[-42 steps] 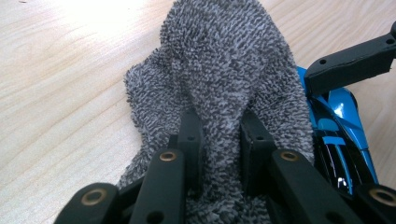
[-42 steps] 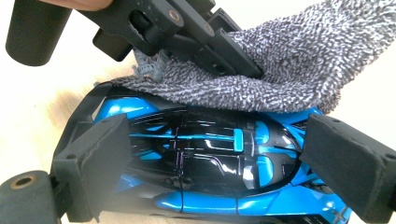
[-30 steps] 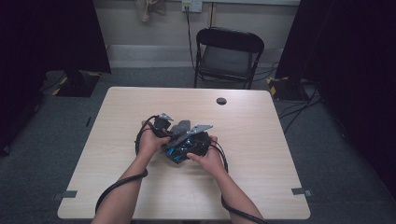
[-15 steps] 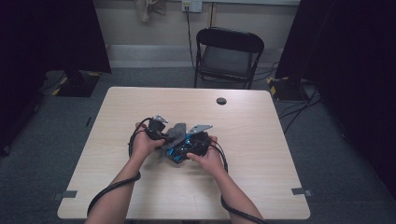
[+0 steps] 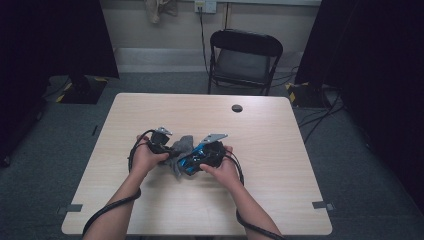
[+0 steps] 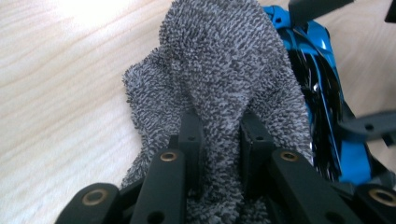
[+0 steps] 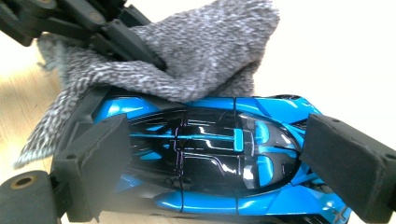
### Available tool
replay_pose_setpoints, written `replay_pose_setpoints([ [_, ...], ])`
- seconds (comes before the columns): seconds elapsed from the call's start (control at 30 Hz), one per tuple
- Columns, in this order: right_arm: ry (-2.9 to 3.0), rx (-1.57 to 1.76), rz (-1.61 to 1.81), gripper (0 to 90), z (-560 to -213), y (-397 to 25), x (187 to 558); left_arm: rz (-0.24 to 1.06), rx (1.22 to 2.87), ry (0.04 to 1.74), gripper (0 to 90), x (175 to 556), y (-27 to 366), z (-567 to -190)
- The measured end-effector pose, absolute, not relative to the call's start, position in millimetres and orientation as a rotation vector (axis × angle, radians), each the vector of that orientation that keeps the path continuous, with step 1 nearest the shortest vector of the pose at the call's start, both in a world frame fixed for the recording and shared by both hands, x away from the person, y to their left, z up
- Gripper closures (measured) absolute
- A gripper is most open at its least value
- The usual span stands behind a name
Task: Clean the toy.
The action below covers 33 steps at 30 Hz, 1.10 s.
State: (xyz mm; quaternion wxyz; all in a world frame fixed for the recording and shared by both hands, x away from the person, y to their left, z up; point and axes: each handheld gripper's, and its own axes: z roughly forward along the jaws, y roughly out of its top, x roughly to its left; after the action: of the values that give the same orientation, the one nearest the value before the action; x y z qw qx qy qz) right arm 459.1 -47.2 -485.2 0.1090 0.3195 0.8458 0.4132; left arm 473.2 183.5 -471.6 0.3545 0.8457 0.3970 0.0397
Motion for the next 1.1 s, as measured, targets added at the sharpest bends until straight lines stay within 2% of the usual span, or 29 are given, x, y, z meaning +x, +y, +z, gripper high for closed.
replay_pose_setpoints([
  [0.37,2.483,0.941,1.219,7.6,-485,-47,459,0.096,2.168,1.018,74.7,455,201,-468],
  [0.6,2.480,0.941,1.221,7.6,-486,-47,459,0.128,2.138,1.030,74.7,459,210,-461],
  [1.1,2.475,0.943,1.226,7.6,-486,-48,458,0.190,2.138,0.993,74.6,499,174,-439],
])
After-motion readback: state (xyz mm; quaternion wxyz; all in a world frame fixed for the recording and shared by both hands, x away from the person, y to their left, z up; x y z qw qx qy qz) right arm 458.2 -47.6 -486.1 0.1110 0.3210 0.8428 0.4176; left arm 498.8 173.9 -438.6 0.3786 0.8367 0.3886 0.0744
